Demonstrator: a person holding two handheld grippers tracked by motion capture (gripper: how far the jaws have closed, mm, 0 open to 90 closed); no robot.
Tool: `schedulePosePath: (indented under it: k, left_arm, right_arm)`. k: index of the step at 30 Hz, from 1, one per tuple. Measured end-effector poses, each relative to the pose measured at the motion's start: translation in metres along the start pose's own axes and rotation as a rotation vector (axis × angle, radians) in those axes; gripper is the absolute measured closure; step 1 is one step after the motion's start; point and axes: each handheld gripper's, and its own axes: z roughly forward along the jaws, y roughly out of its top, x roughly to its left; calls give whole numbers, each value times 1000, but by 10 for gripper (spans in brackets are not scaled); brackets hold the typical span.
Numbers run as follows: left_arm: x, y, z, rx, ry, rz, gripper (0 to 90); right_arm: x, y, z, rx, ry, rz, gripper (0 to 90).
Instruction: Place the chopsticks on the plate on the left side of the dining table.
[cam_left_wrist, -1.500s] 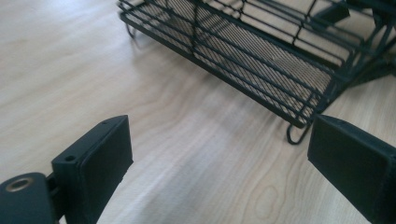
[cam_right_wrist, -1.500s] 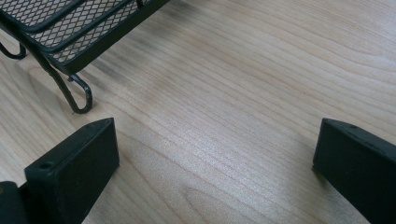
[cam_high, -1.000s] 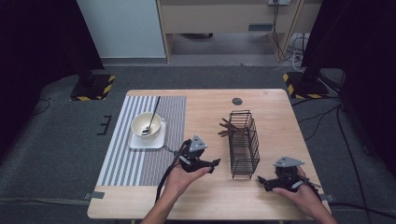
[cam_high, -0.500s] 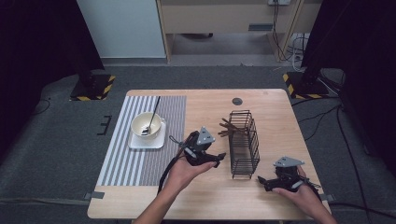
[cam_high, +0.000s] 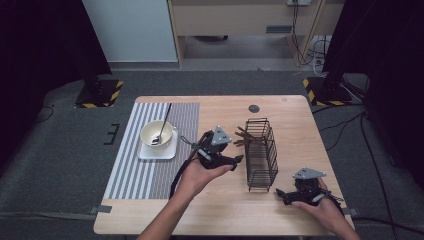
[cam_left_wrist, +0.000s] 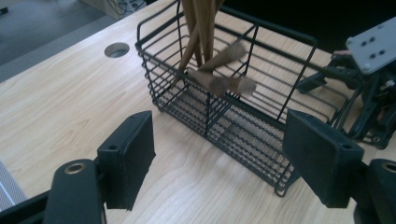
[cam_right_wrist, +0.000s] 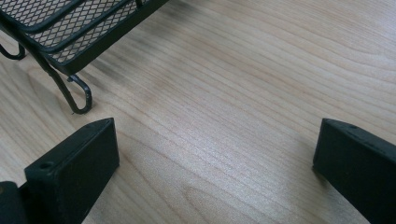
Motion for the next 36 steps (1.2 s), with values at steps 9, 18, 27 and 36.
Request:
schedulePosePath:
  k: [9,18,27,36]
  left_arm:
    - [-1,15,-5,-37,2,21,360]
    - [1,30,-14,-67,6,18,467]
    - [6,33,-22,-104,0,5,595]
    - [12,36,-27,-118,-5,-17,726]
  right_arm:
    - [0,0,0,0,0,0,2]
    - [0,0,0,1,0,0,1]
    - [0,0,0,0,0,0,2]
    - [0,0,0,0,0,0,2]
